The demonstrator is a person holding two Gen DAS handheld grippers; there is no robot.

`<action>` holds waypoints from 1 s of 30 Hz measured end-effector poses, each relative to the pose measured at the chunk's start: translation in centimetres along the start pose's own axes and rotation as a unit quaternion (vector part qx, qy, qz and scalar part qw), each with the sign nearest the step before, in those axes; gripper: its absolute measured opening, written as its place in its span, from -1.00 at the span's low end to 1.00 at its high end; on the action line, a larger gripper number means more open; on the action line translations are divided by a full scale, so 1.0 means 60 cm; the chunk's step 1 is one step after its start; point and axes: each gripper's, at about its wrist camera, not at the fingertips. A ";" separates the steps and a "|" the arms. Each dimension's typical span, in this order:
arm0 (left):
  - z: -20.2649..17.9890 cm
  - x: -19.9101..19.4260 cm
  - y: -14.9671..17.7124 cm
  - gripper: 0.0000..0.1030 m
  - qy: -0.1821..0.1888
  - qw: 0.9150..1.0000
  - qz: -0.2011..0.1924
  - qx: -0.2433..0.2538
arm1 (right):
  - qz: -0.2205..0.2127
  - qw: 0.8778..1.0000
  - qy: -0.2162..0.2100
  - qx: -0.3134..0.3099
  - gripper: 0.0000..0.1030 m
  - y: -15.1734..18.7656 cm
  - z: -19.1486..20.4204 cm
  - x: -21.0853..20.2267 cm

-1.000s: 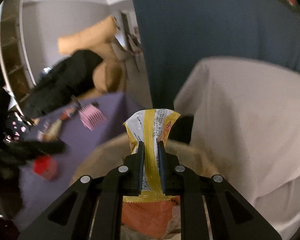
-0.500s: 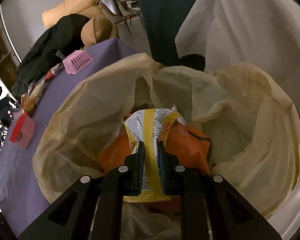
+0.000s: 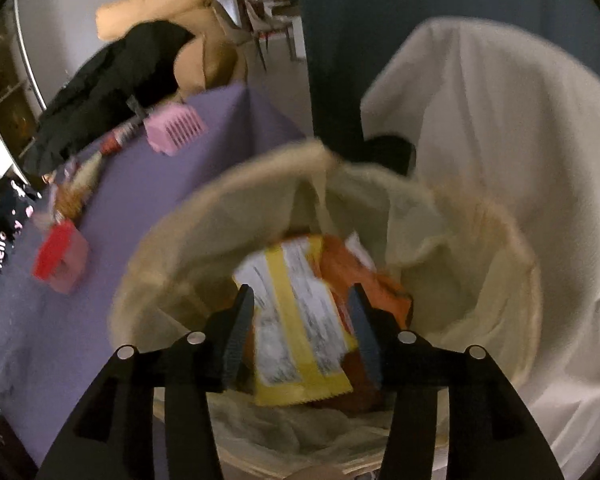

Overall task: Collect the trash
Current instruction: 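Grasp the red candy wrapper with the left tool while the right tool grasps the black wrapper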

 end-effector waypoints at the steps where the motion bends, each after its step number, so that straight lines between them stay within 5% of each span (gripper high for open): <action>1: 0.006 -0.001 -0.001 0.15 -0.003 1.000 0.000 -0.003 | -0.009 1.000 -0.002 -0.002 -0.09 -0.007 0.007 -0.009; 11: 0.077 -0.018 -0.014 0.16 -0.018 0.999 -0.004 -0.026 | -0.071 0.996 -0.051 -0.033 0.13 -0.098 0.114 -0.037; 20: 0.134 0.036 -0.076 0.17 0.005 0.999 -0.006 0.037 | -0.051 0.992 -0.080 -0.082 0.13 -0.139 0.193 0.029; 30: 0.161 0.163 -0.176 0.17 0.053 0.991 0.043 0.118 | -0.048 0.989 -0.077 -0.119 0.13 -0.182 0.239 0.090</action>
Point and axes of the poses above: each gripper's, at about its wrist camera, not at the fingertips, and x roughly the way its jaws point, z to its left, y to its underside, and after that the axes turned 4 degrees about y, right-handed
